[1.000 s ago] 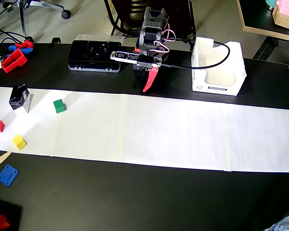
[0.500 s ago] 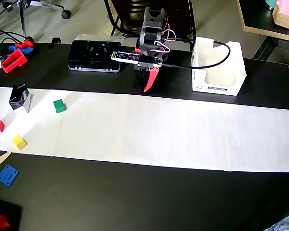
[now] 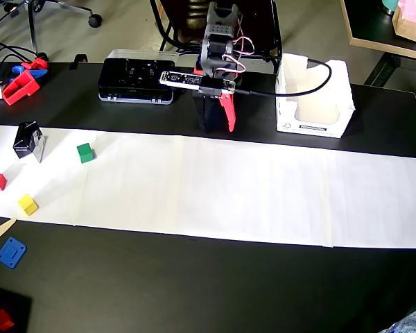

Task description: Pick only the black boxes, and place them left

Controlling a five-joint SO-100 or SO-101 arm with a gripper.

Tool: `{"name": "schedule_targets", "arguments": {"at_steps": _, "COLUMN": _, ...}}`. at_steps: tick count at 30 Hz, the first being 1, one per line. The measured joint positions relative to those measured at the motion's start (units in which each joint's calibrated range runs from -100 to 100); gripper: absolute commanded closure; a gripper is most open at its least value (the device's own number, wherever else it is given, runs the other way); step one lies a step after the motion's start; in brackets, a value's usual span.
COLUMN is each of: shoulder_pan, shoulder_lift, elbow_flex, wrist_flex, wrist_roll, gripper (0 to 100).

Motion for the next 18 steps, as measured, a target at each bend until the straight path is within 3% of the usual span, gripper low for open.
{"name": "schedule_targets", "arguments": {"at_steps": 18, "shoulder_pan": -0.09, "shoulder_lift": 10.17, "elbow_flex": -25.15, "wrist_flex": 0.17, "wrist_roll": 1.71, "gripper": 72}}
